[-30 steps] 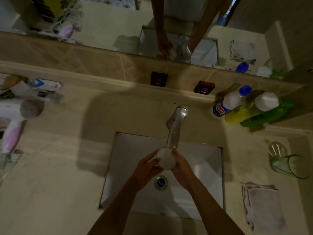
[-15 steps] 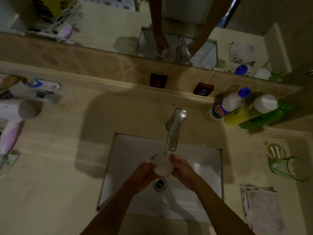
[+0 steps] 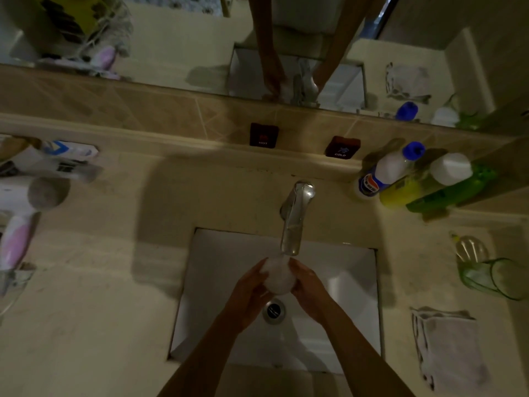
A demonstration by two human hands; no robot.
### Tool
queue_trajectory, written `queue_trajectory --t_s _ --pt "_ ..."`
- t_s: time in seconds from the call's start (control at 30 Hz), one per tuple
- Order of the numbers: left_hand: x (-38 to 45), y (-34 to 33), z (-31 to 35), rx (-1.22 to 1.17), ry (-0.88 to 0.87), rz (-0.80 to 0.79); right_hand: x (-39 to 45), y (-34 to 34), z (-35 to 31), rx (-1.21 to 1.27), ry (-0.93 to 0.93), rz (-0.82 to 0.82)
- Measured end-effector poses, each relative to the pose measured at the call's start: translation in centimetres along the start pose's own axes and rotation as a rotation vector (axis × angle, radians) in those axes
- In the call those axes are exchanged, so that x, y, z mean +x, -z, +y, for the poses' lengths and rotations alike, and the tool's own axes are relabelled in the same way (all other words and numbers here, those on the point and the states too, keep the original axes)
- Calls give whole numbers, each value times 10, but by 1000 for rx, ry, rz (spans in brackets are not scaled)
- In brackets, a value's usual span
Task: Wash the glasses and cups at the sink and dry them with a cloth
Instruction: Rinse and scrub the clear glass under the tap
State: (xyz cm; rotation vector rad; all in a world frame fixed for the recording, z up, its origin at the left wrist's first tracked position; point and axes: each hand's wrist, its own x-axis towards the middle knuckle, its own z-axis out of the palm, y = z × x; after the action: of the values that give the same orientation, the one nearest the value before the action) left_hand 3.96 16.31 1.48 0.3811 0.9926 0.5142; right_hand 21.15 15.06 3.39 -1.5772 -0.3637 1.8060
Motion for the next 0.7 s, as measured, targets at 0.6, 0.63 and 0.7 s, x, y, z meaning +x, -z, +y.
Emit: queue_trajectory --t_s 0.6,0.63,0.7 --pt "0 5 7 6 32 -62 0 -4 3 47 -1 23" --pt "-1 6 6 3 28 -50 1 -5 5 59 -8 36" --pt "-4 11 7 40 21 -28 0 -1 8 29 -29 15"
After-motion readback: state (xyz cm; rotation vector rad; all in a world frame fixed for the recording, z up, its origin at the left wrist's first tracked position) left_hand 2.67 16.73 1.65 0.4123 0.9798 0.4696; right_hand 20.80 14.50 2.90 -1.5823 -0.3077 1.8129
